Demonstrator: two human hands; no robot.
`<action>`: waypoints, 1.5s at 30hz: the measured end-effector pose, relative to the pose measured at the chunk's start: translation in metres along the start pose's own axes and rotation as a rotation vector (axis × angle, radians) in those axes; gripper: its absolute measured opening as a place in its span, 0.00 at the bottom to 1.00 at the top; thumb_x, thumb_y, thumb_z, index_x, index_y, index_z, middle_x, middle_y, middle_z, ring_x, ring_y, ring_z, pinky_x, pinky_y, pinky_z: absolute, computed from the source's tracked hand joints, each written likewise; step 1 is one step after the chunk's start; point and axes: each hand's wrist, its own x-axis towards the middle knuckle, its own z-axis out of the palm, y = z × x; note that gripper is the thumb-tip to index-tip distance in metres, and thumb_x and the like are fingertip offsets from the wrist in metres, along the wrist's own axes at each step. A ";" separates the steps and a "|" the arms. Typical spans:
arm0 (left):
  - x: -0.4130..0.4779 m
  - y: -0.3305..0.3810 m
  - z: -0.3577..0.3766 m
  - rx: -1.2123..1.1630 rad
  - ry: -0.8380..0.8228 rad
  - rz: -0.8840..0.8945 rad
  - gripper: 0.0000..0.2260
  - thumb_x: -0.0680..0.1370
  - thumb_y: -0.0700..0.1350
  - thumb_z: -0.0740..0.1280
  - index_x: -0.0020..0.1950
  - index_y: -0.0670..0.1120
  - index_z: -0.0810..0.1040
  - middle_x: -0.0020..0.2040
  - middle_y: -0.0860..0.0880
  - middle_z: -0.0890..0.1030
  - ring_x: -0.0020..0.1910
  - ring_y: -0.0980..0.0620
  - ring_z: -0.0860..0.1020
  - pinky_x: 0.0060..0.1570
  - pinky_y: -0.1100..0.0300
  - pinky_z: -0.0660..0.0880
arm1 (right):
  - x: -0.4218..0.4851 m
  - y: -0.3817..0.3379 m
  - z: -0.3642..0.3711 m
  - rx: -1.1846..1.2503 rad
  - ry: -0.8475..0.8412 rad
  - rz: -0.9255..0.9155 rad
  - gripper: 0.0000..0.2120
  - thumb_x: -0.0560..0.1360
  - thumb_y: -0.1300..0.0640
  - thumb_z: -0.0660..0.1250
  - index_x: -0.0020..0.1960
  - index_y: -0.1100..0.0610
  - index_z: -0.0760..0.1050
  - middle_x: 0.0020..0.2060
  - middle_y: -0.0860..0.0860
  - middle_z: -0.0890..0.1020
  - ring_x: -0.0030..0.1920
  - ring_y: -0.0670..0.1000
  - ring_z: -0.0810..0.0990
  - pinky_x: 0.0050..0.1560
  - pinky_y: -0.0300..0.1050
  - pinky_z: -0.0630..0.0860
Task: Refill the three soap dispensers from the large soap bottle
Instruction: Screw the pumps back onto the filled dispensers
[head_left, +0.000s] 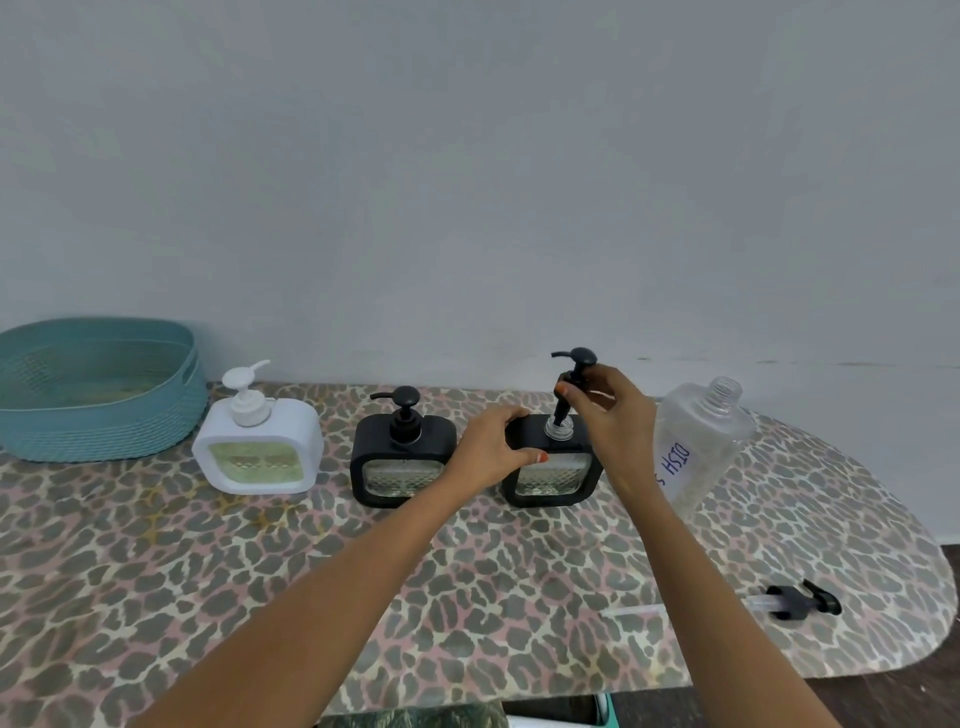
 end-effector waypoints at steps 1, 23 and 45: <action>0.000 0.000 0.000 0.001 0.000 -0.001 0.29 0.70 0.46 0.73 0.67 0.42 0.69 0.66 0.44 0.73 0.66 0.47 0.71 0.62 0.60 0.66 | -0.004 0.005 0.001 -0.015 -0.015 -0.005 0.07 0.70 0.60 0.71 0.48 0.56 0.77 0.40 0.48 0.80 0.42 0.46 0.79 0.46 0.27 0.73; 0.001 -0.004 0.003 -0.027 0.013 -0.023 0.29 0.69 0.46 0.74 0.67 0.42 0.69 0.66 0.45 0.73 0.66 0.49 0.71 0.62 0.60 0.66 | -0.017 0.029 0.009 -0.100 -0.143 0.082 0.20 0.69 0.58 0.72 0.59 0.57 0.69 0.49 0.46 0.72 0.49 0.42 0.73 0.47 0.28 0.69; 0.002 -0.004 0.003 -0.012 0.000 -0.020 0.29 0.69 0.46 0.74 0.68 0.42 0.69 0.66 0.45 0.73 0.66 0.48 0.70 0.64 0.58 0.66 | -0.011 0.028 -0.005 -0.049 -0.343 0.188 0.22 0.73 0.61 0.68 0.65 0.55 0.68 0.52 0.49 0.76 0.54 0.47 0.74 0.56 0.41 0.69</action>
